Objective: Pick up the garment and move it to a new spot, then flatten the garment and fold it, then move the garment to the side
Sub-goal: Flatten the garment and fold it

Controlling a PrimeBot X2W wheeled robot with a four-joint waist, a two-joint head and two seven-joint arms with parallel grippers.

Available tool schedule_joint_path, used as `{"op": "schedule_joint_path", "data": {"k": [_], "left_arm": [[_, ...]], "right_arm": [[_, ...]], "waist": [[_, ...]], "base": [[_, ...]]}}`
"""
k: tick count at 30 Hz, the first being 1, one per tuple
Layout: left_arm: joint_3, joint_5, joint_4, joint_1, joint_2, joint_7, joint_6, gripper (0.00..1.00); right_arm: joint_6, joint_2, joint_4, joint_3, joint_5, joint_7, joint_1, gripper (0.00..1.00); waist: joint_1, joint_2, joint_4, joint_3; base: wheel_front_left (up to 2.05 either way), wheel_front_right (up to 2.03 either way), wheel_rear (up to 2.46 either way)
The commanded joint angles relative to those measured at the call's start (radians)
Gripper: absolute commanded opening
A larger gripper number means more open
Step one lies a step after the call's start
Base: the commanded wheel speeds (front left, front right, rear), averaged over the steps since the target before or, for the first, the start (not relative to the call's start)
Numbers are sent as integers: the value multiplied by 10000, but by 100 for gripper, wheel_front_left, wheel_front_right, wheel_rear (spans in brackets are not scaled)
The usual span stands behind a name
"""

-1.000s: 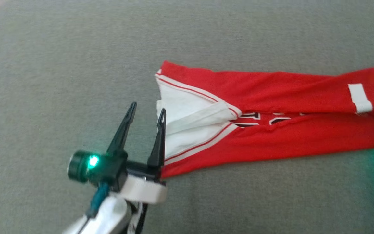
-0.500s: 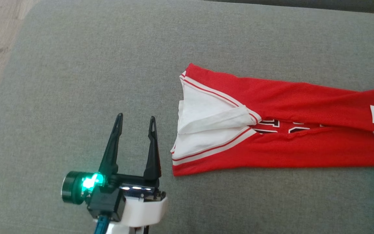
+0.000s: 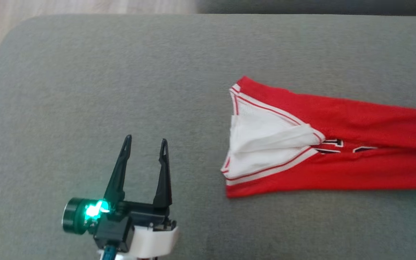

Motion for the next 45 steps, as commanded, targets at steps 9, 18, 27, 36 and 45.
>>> {"op": "schedule_joint_path", "data": {"k": [9,18,27,36,45], "left_arm": [[724,259,76,73,-201,-51,-422,100],[977,299,210,0,-438,-51,-779,100],[1256,66,380,-3,-674,-51,-1093,100],[1477,5,514,10,-784,-51,-1253,100],[1906,-279,700,372,-833,-51,-1406,100]], "right_arm": [[67,790,-4071,1020,1251,1336,-787,0],[67,2468,-5899,3739,1687,1818,-877,0],[67,2576,-4048,7470,1822,878,-580,52],[67,2578,-3034,8490,2108,-696,-865,100],[67,2018,-3685,6023,657,-2980,-421,100]], "waist": [[0,0,-611,-191],[0,0,-479,-154],[0,0,74,-117],[0,0,346,-81],[0,0,12,-857]], "base": [[0,0,0],[0,0,0],[0,0,0],[0,0,0],[0,0,0]]}}
